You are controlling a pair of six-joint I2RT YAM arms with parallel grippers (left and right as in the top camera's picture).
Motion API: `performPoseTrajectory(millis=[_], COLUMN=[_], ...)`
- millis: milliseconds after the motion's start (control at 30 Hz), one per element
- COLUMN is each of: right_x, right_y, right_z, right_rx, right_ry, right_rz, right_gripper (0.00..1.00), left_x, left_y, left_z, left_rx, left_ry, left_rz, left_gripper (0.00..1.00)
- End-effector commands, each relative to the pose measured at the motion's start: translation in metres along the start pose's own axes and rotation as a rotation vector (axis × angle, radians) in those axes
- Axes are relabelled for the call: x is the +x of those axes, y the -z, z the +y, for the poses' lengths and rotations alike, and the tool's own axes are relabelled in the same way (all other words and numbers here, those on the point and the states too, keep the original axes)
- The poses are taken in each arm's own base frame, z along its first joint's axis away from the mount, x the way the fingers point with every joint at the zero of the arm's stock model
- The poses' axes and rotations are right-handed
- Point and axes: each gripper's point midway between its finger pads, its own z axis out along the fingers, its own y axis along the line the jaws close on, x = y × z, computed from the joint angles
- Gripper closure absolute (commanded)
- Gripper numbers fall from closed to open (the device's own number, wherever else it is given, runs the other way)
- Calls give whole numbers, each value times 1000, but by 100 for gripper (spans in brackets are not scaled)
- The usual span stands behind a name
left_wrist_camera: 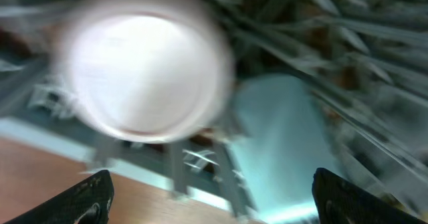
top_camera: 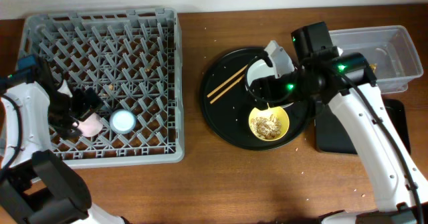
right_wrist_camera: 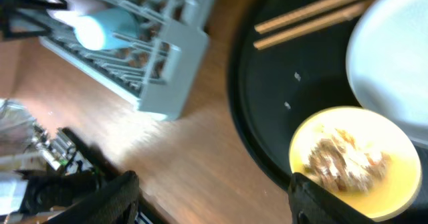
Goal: Sort waste into correct bins and load items into the dishwasher rack
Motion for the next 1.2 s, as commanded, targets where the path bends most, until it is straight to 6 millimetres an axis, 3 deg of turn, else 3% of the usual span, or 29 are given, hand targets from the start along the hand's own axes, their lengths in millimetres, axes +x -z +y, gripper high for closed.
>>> performPoseTrajectory(millis=[0, 100, 200, 233, 267, 300, 333, 433, 467, 533, 567, 600, 667, 733, 833, 900, 1000, 1167], right_x=[29, 64, 83, 90, 100, 102, 101, 84, 72, 44, 28, 15, 7, 21, 48, 60, 66, 68], right_y=[-30, -96, -148, -165, -180, -184, -183, -169, -155, -112, -79, -41, 0, 33, 46, 46, 64, 64], right_z=[-47, -68, -96, -103, -112, -114, -113, -97, -90, -80, -81, -91, -114, -169, -215, -230, -207, -215], right_rx=[212, 322, 453, 461, 470, 472, 473, 360, 287, 128, 56, 24, 12, -11, -102, -230, -423, -405], right_ry=[-205, -119, -79, -84, -91, -94, -98, -162, -219, -312, -350, -390, -427, -507, -601, -538, -295, -357], right_rz=[84, 182, 227, 267, 313, 325, 321, 256, 208, 75, -23, -134, -251, -329, -450, -625, -790, -784], right_gripper=[35, 46, 53, 64, 82, 94, 96, 96, 96, 96, 96, 96, 96, 96, 96, 96, 96, 96], left_x=[28, 75, 111, 117, 117, 117, 117, 117, 117, 117, 117, 117, 117, 117, 117, 117, 117, 117], left_y=[58, 96, 99, 98, 97, 97, 97, 97, 97, 97, 97, 97, 97, 97, 97, 97, 97, 97], left_z=[-90, -137, -160, -164, -164, -164, -164, -164, -164, -164, -164, -164, -164, -164, -164, -164, -164, -164], left_rx=[365, 409, 429, 431, 425, 425, 425, 425, 425, 425, 425, 425, 425, 425, 425, 425, 425, 425], left_ry=[-413, -665, -775, -794, -797, -797, -797, -797, -797, -797, -797, -797, -797, -797, -797, -797, -797, -797], left_rz=[-95, -201, -170, -161, -162, -162, -162, -162, -162, -162, -162, -162, -162, -162, -162, -162, -162, -162], left_gripper=[6, 5, 1, 1, 1, 1, 1, 1, 1, 1, 1, 1, 1, 1, 1, 1, 1, 1])
